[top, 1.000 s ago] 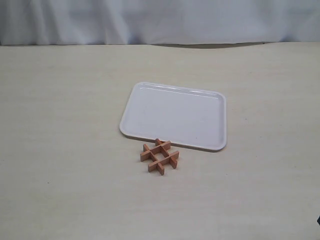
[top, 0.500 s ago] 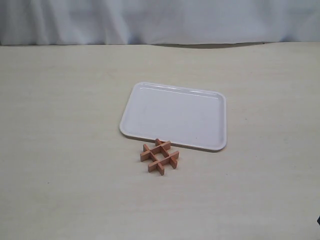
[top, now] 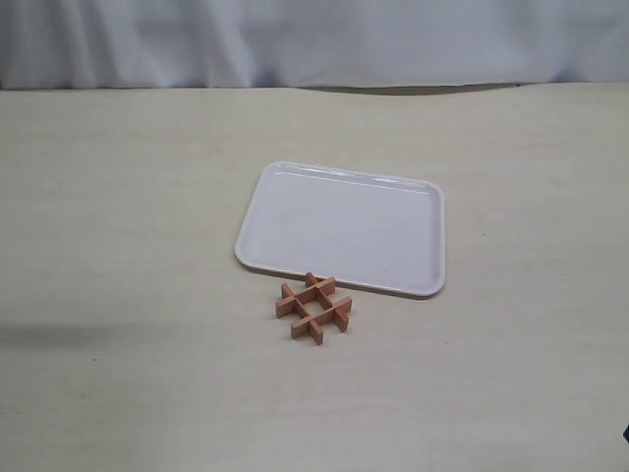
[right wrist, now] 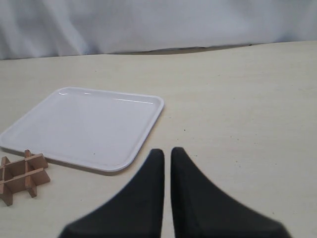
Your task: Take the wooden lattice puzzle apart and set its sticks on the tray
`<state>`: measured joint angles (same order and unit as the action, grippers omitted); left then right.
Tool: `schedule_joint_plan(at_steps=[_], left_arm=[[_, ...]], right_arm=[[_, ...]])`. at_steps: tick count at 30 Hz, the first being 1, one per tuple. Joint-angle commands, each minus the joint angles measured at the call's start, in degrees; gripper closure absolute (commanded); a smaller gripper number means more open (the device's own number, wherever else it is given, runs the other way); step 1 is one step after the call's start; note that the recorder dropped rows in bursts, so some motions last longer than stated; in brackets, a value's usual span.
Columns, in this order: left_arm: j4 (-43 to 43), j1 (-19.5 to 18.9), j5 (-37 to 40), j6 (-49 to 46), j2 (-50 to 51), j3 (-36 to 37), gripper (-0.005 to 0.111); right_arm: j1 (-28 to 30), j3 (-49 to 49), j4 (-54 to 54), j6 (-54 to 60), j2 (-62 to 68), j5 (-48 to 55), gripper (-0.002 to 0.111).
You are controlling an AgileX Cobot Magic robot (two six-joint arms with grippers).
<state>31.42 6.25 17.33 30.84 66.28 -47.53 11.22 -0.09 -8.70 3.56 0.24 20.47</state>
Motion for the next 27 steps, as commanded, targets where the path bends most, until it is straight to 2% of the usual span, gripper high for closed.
schedule_joint_plan(at_steps=[1, 6, 9, 12, 17, 22, 25, 27], left_arm=[[-5.7, 4.0, 9.6, -9.1, 8.5, -3.2, 0.107], [-24.4, 12.9, 18.7, -32.1, 18.4, -7.6, 0.107], [-32.6, 18.6, 27.6, -39.8, 24.2, -11.5, 0.107], [-34.1, 24.6, 31.1, -41.9, 28.7, -13.2, 0.107], [-33.4, 32.5, 27.7, -42.9, 32.6, -13.2, 0.107], [-32.3, 36.2, 25.3, -42.9, 34.2, -13.2, 0.107], [-32.3, 36.4, 23.6, -42.9, 35.2, -13.2, 0.106], [-32.3, 36.4, 22.0, -42.8, 36.0, -13.2, 0.102]], right_arm=[[0.3, 0.1, -0.1, 0.1, -0.2, -0.7, 0.104], [0.3, 0.1, -0.1, 0.1, -0.2, -0.7, 0.104], [0.3, 0.1, -0.1, 0.1, -0.2, -0.7, 0.104], [0.3, 0.1, -0.1, 0.1, -0.2, -0.7, 0.104], [0.3, 0.1, -0.1, 0.1, -0.2, -0.7, 0.104], [0.3, 0.1, -0.1, 0.1, -0.2, -0.7, 0.104], [0.3, 0.1, -0.1, 0.1, -0.2, -0.7, 0.104], [0.3, 0.1, -0.1, 0.1, -0.2, -0.7, 0.104]])
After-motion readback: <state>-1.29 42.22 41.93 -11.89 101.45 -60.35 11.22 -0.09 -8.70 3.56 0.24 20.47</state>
